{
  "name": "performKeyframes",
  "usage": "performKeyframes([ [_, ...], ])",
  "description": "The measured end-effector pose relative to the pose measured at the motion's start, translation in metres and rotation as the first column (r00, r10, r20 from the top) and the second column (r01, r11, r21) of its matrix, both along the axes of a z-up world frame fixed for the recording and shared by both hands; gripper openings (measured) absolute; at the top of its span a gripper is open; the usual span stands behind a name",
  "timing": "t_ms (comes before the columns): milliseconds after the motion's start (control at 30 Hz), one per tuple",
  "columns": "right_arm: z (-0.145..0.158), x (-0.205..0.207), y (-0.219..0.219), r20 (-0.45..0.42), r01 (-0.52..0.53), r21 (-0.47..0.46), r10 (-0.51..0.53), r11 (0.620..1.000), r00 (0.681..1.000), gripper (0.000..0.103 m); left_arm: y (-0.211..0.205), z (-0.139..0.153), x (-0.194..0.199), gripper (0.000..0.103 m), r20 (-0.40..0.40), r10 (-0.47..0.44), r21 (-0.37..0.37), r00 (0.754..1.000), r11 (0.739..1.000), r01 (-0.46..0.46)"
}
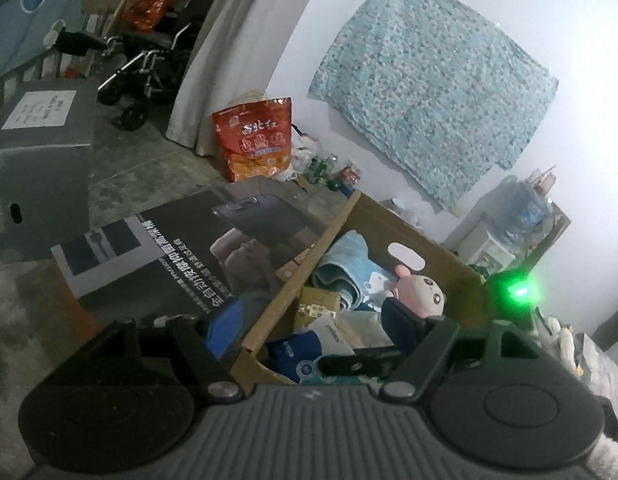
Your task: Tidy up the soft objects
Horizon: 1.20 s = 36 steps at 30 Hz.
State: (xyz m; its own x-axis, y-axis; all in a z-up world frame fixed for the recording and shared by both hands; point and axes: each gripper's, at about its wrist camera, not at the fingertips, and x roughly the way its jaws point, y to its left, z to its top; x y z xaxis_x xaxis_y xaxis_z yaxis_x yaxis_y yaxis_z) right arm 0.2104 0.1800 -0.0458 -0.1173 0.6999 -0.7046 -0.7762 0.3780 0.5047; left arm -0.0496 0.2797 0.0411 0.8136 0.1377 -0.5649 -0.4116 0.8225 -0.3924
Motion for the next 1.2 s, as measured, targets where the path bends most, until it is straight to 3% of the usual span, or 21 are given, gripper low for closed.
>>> performKeyframes([
  [167,0.031,0.003,-0.052,-0.032,0.084,0.146,-0.080,0.986,0.996,0.081,-0.013,0.003,0.006,0.081,0.002,-0.035,0.022,0.999,0.999,0.035],
  [333,0.054,-0.014,-0.140,-0.054,0.207,0.301,-0.200,0.931,0.978,0.089,-0.037,0.011,0.021,0.089,0.005,-0.129,0.088,0.992,0.988,0.128],
  [433,0.048,-0.031,-0.197,-0.079,0.281,0.350,-0.271,0.894,0.959,0.091,-0.057,0.017,0.042,0.090,-0.025,-0.204,0.119,0.979,0.971,0.206],
  [533,0.036,-0.046,-0.267,-0.114,0.395,0.368,-0.380,0.842,0.918,0.092,-0.081,0.024,0.066,0.091,-0.059,-0.290,0.140,0.955,0.945,0.296],
  [633,0.031,-0.052,-0.324,-0.124,0.502,0.374,-0.494,0.780,0.860,0.092,-0.113,0.032,0.096,0.093,-0.109,-0.389,0.172,0.915,0.899,0.403],
  [733,0.034,-0.049,-0.384,-0.099,0.607,0.371,-0.619,0.703,0.779,0.093,-0.150,0.039,0.132,0.095,-0.170,-0.466,0.194,0.868,0.848,0.493],
  [867,0.037,-0.036,-0.439,-0.077,0.708,0.373,-0.741,0.600,0.667,0.094,-0.197,0.044,0.192,0.096,-0.231,-0.545,0.144,0.806,0.801,0.582],
  [1033,0.016,-0.003,-0.464,-0.028,0.781,0.354,-0.828,0.515,0.560,0.094,-0.270,0.032,0.285,0.097,-0.376,-0.580,0.116,0.722,0.744,0.658],
  [1167,-0.014,0.043,-0.462,-0.066,0.820,0.324,-0.854,0.471,0.517,0.093,-0.315,0.002,0.353,0.098,-0.481,-0.578,0.058,0.659,0.729,0.682],
  [1200,-0.020,0.054,-0.459,-0.075,0.826,0.319,-0.857,0.464,0.510,0.092,-0.326,-0.009,0.370,0.098,-0.509,-0.581,0.046,0.634,0.718,0.695],
])
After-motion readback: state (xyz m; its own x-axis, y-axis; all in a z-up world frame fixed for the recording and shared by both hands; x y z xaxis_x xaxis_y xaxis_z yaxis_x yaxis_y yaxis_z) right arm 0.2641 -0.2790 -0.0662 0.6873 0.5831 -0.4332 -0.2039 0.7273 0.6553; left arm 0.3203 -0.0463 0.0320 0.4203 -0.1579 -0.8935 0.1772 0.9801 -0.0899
